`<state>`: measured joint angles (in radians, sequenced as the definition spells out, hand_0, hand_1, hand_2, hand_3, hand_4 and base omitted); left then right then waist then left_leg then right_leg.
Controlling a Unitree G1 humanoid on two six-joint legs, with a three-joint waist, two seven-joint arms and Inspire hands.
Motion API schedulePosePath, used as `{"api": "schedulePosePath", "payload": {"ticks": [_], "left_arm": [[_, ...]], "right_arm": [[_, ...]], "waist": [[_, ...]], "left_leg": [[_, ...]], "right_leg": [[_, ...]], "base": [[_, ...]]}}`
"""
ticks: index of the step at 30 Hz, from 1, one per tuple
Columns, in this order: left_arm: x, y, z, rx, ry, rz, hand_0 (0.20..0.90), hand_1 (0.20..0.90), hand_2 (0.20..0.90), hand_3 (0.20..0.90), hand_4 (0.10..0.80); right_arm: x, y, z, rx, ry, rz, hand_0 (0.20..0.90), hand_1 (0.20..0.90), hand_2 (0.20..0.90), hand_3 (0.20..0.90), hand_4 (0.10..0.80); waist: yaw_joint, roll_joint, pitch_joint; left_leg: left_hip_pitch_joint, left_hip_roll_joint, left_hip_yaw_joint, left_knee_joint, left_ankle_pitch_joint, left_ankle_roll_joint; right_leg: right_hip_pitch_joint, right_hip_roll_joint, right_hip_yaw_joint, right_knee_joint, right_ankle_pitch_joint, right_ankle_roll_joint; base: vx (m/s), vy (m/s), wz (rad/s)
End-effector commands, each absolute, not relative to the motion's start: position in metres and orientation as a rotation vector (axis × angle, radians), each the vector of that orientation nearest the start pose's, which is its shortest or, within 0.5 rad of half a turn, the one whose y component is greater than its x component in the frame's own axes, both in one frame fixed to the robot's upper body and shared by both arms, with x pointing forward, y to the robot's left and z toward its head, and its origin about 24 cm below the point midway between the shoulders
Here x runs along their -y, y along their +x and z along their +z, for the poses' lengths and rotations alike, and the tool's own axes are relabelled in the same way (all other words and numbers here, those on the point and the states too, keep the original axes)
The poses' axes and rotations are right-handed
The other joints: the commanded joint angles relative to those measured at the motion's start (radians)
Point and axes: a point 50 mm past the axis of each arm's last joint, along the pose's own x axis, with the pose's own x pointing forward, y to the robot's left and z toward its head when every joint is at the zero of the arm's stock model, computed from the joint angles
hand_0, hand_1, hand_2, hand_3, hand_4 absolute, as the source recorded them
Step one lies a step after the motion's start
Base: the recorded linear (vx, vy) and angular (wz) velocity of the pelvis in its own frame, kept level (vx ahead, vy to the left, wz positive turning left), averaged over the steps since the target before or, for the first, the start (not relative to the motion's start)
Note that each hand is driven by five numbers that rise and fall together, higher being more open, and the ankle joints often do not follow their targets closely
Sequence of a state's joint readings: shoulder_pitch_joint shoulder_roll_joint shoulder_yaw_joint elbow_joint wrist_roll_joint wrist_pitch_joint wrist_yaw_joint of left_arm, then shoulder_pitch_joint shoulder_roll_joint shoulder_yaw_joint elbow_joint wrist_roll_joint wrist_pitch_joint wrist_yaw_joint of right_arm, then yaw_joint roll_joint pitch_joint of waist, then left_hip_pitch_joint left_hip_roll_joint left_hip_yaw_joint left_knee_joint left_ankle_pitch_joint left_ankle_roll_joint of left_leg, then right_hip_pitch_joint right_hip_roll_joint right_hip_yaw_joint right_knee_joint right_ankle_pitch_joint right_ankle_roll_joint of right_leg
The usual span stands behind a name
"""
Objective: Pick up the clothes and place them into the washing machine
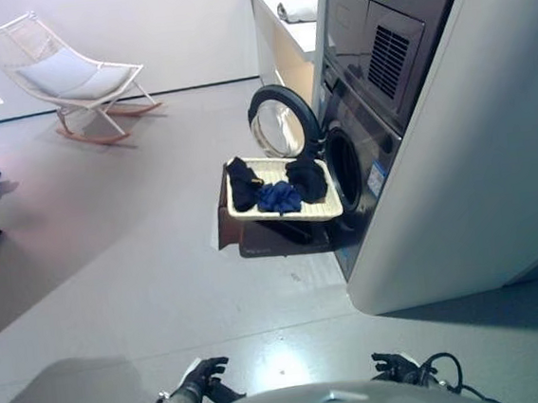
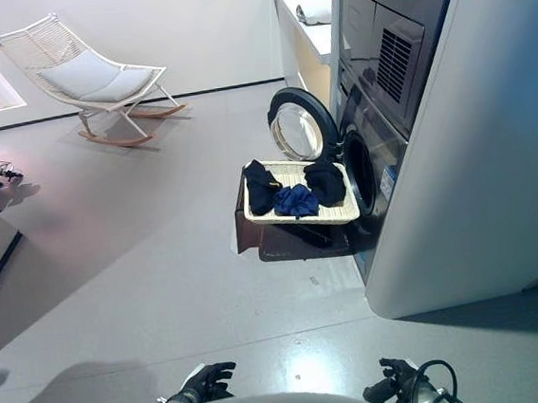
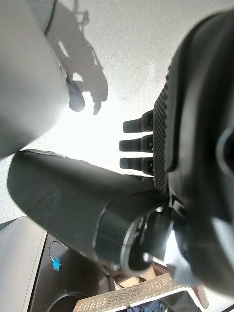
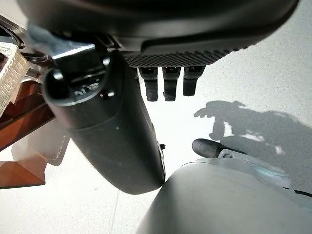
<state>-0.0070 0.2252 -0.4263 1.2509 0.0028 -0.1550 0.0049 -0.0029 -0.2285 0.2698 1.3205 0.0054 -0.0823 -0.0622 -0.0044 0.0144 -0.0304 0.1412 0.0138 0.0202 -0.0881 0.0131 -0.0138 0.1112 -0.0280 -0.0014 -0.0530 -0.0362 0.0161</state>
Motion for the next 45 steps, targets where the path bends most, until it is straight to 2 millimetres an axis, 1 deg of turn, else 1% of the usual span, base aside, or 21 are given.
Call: {"api": "schedulePosePath", "payload": {"ticks": [1,10,15,24,29,30,31,33,34,35,36,37,38,39,40,41,42,43,45], "left_arm": [[-0.192,0.1,-0.165,-1.098,0.445,-0.272,0.9,0.9,0.9,0.9,0.8],[-0.193,0.092,-0.168,-1.147,0.407,-0.235,0.9,0.9,0.9,0.9,0.8],[-0.196,0.085,-0.169,-1.179,0.421,-0.229,0.9,0.9,0.9,0.9,0.8],[-0.198,0.086,-0.169,-1.176,0.431,-0.223,0.9,0.9,0.9,0.9,0.8],[-0.198,0.091,-0.168,-1.163,0.428,-0.212,0.9,0.9,0.9,0.9,0.8],[-0.198,0.092,-0.167,-1.158,0.426,-0.205,0.9,0.9,0.9,0.9,0.8],[-0.199,0.097,-0.166,-1.142,0.401,-0.174,0.9,0.9,0.9,0.9,0.8],[-0.204,0.108,-0.162,-1.095,0.346,-0.092,0.9,0.9,0.9,0.9,0.8],[-0.206,0.112,-0.16,-1.075,0.333,-0.057,0.9,0.9,0.9,0.9,0.8],[-0.206,0.112,-0.16,-1.075,0.333,-0.057,0.9,0.9,0.9,0.9,0.8],[-0.209,0.124,-0.156,-1.037,0.321,-0.023,0.9,0.9,0.9,0.9,0.8],[-0.213,0.129,-0.154,-1.029,0.319,0.006,0.9,0.9,0.9,0.9,0.8],[-0.215,0.12,-0.157,-1.062,0.319,0.016,0.9,0.9,0.9,0.9,0.8],[-0.215,0.12,-0.157,-1.062,0.319,0.016,0.9,0.9,0.9,0.9,0.8],[-0.216,0.111,-0.159,-1.095,0.318,0.021,0.9,0.9,0.9,0.9,0.8],[-0.218,0.095,-0.163,-1.145,0.317,0.029,0.9,0.9,0.9,0.9,0.8],[-0.218,0.095,-0.164,-1.146,0.318,0.03,0.9,0.9,0.9,0.9,0.8],[-0.22,0.09,-0.164,-1.16,0.318,0.04,0.9,0.9,0.9,0.9,0.8],[-0.226,0.086,-0.164,-1.171,0.31,0.076,0.9,0.9,0.9,0.9,0.8]], "right_arm": [[0.239,0.055,-0.168,-1.346,-0.47,0.045,0.9,0.9,0.9,0.9,0.8],[0.238,0.053,-0.169,-1.353,-0.469,0.045,0.9,0.9,0.9,0.9,0.8],[0.239,0.054,-0.168,-1.357,-0.473,0.045,0.9,0.9,0.9,0.9,0.8],[0.242,0.055,-0.167,-1.354,-0.476,0.037,0.9,0.9,0.9,0.9,0.8],[0.246,0.058,-0.166,-1.349,-0.478,0.022,0.9,0.9,0.9,0.9,0.8],[0.247,0.059,-0.166,-1.348,-0.48,0.02,0.9,0.9,0.9,0.9,0.8],[0.249,0.061,-0.165,-1.342,-0.485,0.009,0.9,0.9,0.9,0.9,0.8],[0.251,0.066,-0.163,-1.325,-0.483,-0.011,0.9,0.9,0.9,0.9,0.8],[0.251,0.068,-0.163,-1.319,-0.483,-0.014,0.9,0.9,0.9,0.9,0.8],[0.251,0.068,-0.163,-1.319,-0.482,-0.014,0.9,0.9,0.9,0.9,0.8],[0.254,0.074,-0.161,-1.3,-0.494,-0.025,0.9,0.9,0.9,0.9,0.8],[0.258,0.082,-0.158,-1.28,-0.5,-0.05,0.9,0.9,0.9,0.9,0.8],[0.26,0.082,-0.158,-1.287,-0.498,-0.065,0.9,0.9,0.9,0.9,0.8],[0.26,0.082,-0.158,-1.287,-0.498,-0.065,0.9,0.9,0.9,0.9,0.8],[0.262,0.082,-0.157,-1.287,-0.491,-0.086,0.9,0.9,0.9,0.9,0.8],[0.264,0.082,-0.157,-1.285,-0.492,-0.092,0.9,0.9,0.9,0.9,0.8],[0.263,0.081,-0.157,-1.285,-0.492,-0.091,0.9,0.9,0.9,0.9,0.8],[0.262,0.083,-0.157,-1.271,-0.492,-0.083,0.9,0.9,0.9,0.9,0.8],[0.258,0.088,-0.157,-1.247,-0.488,-0.078,0.9,0.9,0.9,0.9,0.8]], "waist": [[0.003,-0.002,-0.003],[0.001,0.001,-0.004],[0.0,0.003,0.002],[-0.001,0.006,0.016],[-0.002,0.003,0.036],[-0.001,0.001,0.041],[0.002,-0.004,0.056],[0.011,-0.014,0.083],[0.013,-0.018,0.094],[0.012,-0.018,0.093],[0.024,-0.023,0.132],[0.027,-0.037,0.152],[0.029,-0.033,0.141],[0.03,-0.034,0.142],[0.038,-0.023,0.137],[0.051,-0.004,0.125],[0.052,-0.007,0.129],[0.057,-0.002,0.128],[0.076,-0.011,0.133]], "left_leg": [[-0.037,-0.036,-0.011,0.008,-0.031,0.016],[-0.036,-0.034,-0.007,0.008,-0.031,0.015],[-0.038,-0.032,-0.006,0.008,-0.03,0.013],[-0.047,-0.026,-0.01,0.019,-0.032,0.01],[-0.081,-0.019,-0.021,0.07,-0.04,0.007],[-0.092,-0.021,-0.023,0.089,-0.043,0.006],[-0.118,-0.026,-0.034,0.122,-0.038,0.002],[-0.168,-0.032,-0.057,0.158,-0.012,-0.005],[-0.21,-0.036,-0.057,0.203,0.011,-0.015],[-0.214,-0.036,-0.058,0.205,0.01,-0.016],[-0.308,-0.041,-0.082,0.301,0.078,-0.036],[-0.394,-0.048,-0.083,0.352,0.061,-0.037],[-0.404,-0.037,-0.07,0.314,0.046,-0.031],[-0.402,-0.037,-0.069,0.313,0.046,-0.031],[-0.397,-0.025,-0.066,0.261,0.062,-0.031],[-0.401,0.015,-0.087,0.117,0.097,-0.027],[-0.392,0.013,-0.085,0.11,0.099,-0.027],[-0.417,0.014,-0.074,0.056,0.12,-0.032],[-0.468,0.027,-0.074,0.013,0.135,-0.044]], "right_leg": [[-0.027,-0.029,-0.027,0.045,0.011,0.073],[-0.027,-0.028,-0.026,0.041,0.012,0.072],[-0.028,-0.025,-0.028,0.043,0.008,0.07],[-0.037,-0.018,-0.03,0.052,0.002,0.063],[-0.052,-0.009,-0.028,0.068,-0.008,0.048],[-0.057,-0.006,-0.026,0.073,-0.01,0.044],[-0.066,-0.003,-0.024,0.084,-0.014,0.033],[-0.086,-0.004,-0.038,0.104,-0.019,0.024],[-0.097,-0.004,-0.046,0.116,-0.022,0.018],[-0.099,-0.005,-0.047,0.117,-0.023,0.017],[-0.123,-0.015,-0.063,0.139,-0.023,0.011],[-0.151,-0.032,-0.077,0.164,-0.026,0.008],[-0.147,-0.03,-0.079,0.162,-0.038,0.012],[-0.146,-0.031,-0.078,0.163,-0.039,0.012],[-0.131,-0.018,-0.068,0.16,-0.048,0.016],[-0.104,0.006,-0.044,0.148,-0.071,0.021],[-0.099,0.004,-0.043,0.149,-0.073,0.021],[-0.08,0.01,-0.039,0.146,-0.09,0.023],[-0.042,0.012,-0.02,0.142,-0.121,0.028]], "base": [[0.0,0.0,0.0],[0.0,0.0,0.0],[0.0,0.0,0.0],[0.007,-0.015,0.0],[0.01,-0.058,0.01],[0.005,-0.12,0.02],[-0.011,-0.128,0.03],[-0.068,-0.112,0.13],[-0.066,-0.06,0.22],[-0.15,-0.061,0.17],[-0.135,-0.088,0.24],[-0.037,-0.102,0.3],[0.092,-0.072,0.4],[0.221,-0.018,0.32],[0.379,0.017,0.2],[0.382,0.015,0.08],[0.386,0.031,-0.06],[0.26,0.012,-0.1],[0.479,0.051,-0.12]]}}
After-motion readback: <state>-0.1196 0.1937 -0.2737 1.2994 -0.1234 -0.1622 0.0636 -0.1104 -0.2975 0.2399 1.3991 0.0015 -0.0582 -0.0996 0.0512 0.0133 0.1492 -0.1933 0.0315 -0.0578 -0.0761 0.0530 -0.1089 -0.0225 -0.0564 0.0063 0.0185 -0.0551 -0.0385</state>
